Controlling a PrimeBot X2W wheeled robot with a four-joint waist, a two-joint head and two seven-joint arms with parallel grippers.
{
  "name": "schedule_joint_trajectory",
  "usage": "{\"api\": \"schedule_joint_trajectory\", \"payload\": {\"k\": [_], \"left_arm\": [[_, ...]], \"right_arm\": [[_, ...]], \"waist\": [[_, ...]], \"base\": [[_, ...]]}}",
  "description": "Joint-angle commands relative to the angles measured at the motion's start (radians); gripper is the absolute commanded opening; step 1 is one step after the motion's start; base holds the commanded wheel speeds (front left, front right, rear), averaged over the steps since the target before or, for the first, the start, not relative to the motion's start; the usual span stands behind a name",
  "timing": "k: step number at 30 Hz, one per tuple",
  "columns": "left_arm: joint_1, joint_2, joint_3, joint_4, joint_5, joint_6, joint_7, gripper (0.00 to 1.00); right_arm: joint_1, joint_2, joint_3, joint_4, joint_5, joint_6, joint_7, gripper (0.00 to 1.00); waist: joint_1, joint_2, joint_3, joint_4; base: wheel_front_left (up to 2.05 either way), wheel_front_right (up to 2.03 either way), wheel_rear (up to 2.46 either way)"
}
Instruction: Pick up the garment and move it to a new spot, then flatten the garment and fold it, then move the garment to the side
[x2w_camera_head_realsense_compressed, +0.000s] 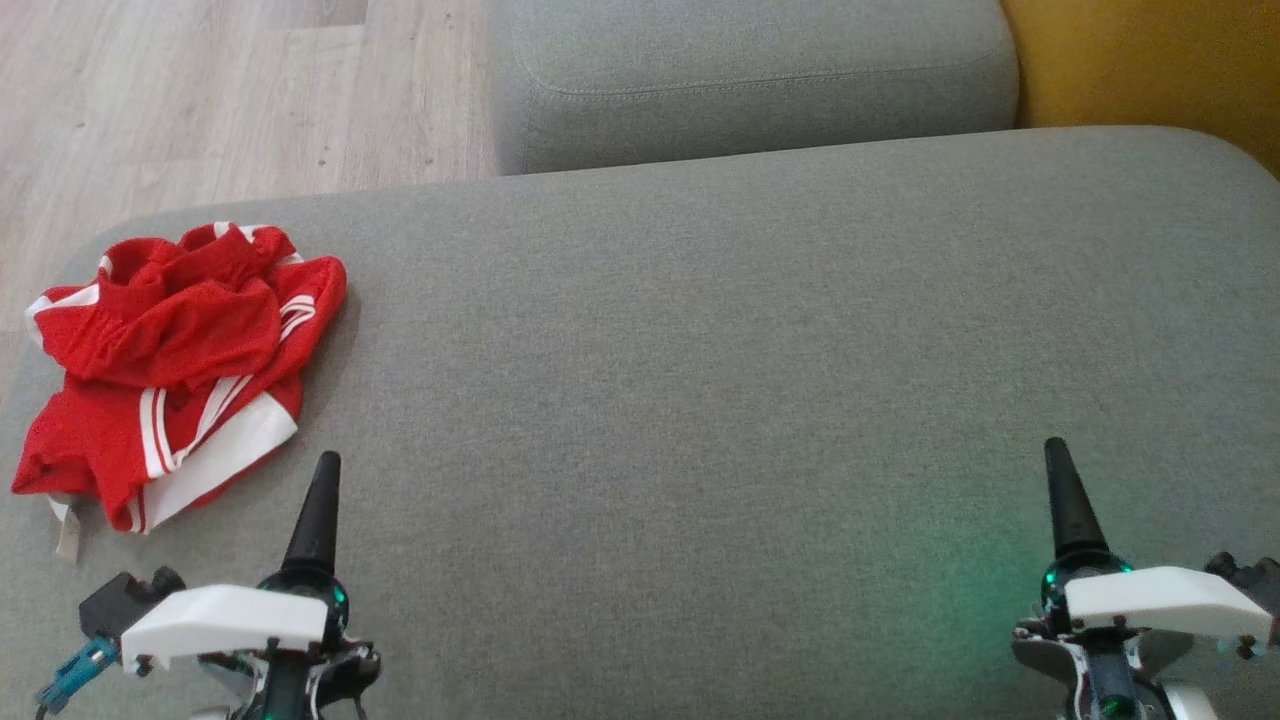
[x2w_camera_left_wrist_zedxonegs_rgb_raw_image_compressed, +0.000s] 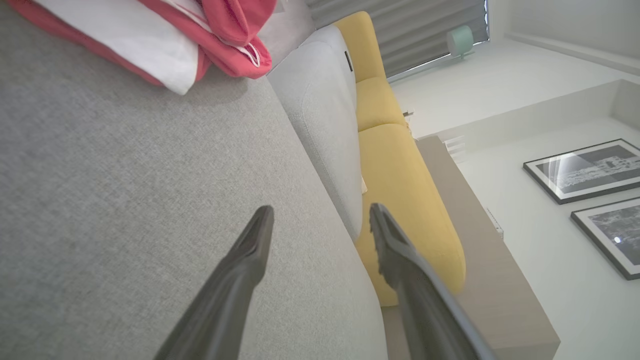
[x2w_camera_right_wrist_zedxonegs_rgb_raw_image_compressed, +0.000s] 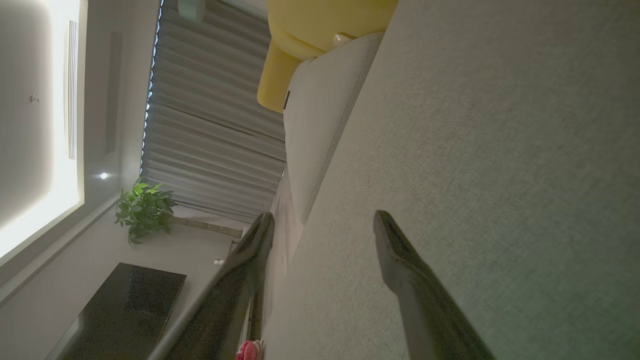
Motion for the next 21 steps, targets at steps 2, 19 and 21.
{"api": "schedule_joint_trajectory", "payload": {"k": [2,19,21], "left_arm": [[-0.036,0.016,0.001,-0.047,0.046,0.002,-0.016,1.00],[-0.021,0.015,-0.022,-0.073,0.231,0.008,-0.062,1.00],[-0.018,0.014,-0.021,-0.074,0.250,0.008,-0.068,1.00]], "right_arm": [[-0.039,-0.008,0.022,-0.041,-0.043,0.002,-0.015,1.00],[-0.035,-0.007,0.071,-0.054,-0.229,0.003,-0.062,1.00],[-0.034,-0.007,0.072,-0.057,-0.254,0.003,-0.068,1.00]], "waist": [[0.0000,0.0000,-0.001,0.000],[0.0000,0.0000,-0.018,0.001],[0.0000,0.0000,-0.020,0.001]], "base": [[0.00,0.00,0.00],[0.00,0.00,0.00],[0.00,0.00,0.00]]}}
